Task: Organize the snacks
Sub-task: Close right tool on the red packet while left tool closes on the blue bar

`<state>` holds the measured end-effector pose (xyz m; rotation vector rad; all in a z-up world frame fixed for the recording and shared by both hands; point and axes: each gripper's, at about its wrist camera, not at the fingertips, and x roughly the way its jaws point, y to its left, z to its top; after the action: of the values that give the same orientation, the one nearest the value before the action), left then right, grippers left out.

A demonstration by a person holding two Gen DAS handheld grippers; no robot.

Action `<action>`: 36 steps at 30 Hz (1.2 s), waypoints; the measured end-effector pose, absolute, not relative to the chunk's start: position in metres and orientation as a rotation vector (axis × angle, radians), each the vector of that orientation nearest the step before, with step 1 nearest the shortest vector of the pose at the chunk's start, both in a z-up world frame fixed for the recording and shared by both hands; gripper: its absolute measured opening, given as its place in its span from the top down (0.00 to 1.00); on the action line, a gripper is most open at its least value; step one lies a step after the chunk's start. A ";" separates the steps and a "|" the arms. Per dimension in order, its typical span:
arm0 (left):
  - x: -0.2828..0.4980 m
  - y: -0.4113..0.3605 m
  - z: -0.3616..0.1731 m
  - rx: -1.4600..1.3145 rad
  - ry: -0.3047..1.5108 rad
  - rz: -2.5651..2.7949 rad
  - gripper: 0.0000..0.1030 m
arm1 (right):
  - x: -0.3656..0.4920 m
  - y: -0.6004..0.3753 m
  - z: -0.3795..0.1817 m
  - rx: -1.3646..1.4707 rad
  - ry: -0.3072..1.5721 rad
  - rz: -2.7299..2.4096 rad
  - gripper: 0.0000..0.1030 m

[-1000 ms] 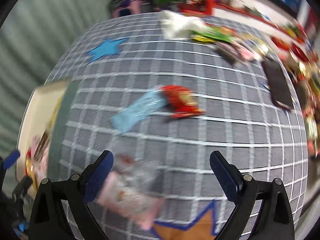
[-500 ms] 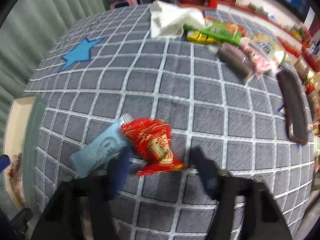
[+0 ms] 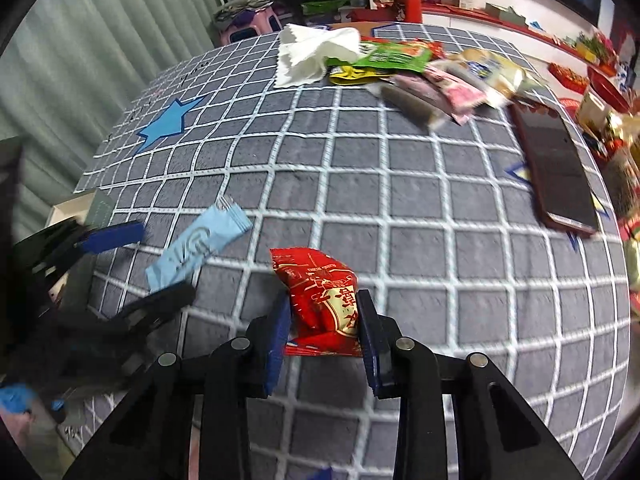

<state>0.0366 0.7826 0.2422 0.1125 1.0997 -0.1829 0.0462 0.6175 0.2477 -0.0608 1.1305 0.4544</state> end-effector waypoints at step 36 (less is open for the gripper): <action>-0.045 0.834 0.307 0.002 0.966 -0.108 0.76 | 0.036 0.639 0.278 -0.074 1.122 0.506 0.64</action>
<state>-0.0454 0.8337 0.3067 0.0015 0.9662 -0.1079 0.0359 0.6388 0.2778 -0.0745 1.1221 0.5062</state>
